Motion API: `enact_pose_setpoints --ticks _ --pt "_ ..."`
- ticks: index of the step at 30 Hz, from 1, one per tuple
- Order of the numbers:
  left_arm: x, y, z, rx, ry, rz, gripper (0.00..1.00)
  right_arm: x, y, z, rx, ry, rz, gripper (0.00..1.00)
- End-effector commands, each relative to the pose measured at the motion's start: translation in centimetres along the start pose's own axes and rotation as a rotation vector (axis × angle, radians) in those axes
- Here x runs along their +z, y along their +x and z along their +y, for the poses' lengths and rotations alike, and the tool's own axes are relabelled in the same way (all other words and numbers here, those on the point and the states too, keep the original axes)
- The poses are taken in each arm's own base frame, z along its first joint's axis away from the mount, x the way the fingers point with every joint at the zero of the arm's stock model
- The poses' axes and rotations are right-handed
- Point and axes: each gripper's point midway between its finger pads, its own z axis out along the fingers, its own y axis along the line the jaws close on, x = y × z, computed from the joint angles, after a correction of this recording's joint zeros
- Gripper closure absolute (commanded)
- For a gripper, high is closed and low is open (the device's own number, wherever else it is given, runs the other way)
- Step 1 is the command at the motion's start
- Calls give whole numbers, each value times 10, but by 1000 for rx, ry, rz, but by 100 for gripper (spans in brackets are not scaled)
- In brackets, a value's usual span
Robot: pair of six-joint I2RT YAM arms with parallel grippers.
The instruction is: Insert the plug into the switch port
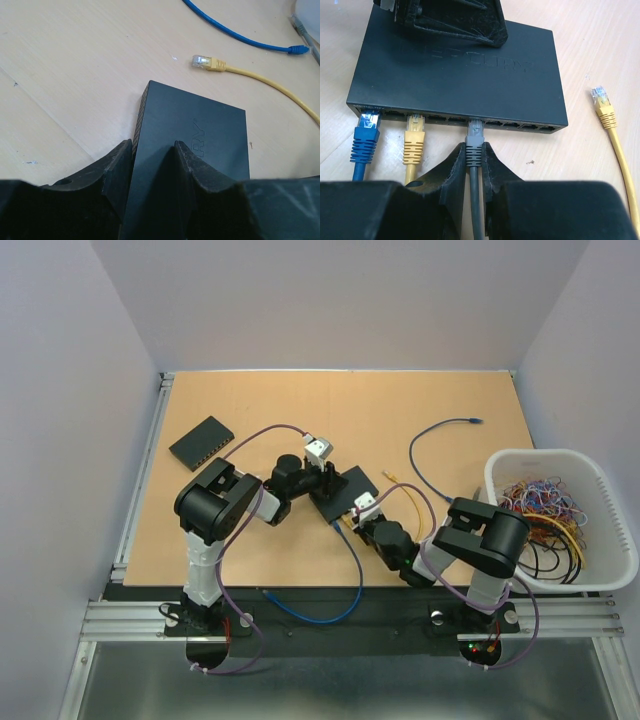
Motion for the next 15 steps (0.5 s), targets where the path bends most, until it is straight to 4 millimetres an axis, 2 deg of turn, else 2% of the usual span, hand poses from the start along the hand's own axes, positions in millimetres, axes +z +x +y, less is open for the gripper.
enact_pose_setpoints --ticks 1,7,9,12,14,15 --pt "-9 68 -80 -50 274 241 67 8 -152 2 255 -35 -522 100" --pt "-8 72 -88 -30 293 255 68 11 -179 -8 273 -8 -585 100" --pt "-7 73 -88 -30 291 260 68 15 -181 -9 272 -7 -582 99" --pt "-7 71 -86 -32 280 255 63 19 -166 -7 275 0 -543 100" --pt "-9 71 -86 -45 278 251 57 19 -155 -7 282 3 -515 100" --pt "-8 67 -84 -51 276 236 50 17 -145 -7 293 2 -492 100"
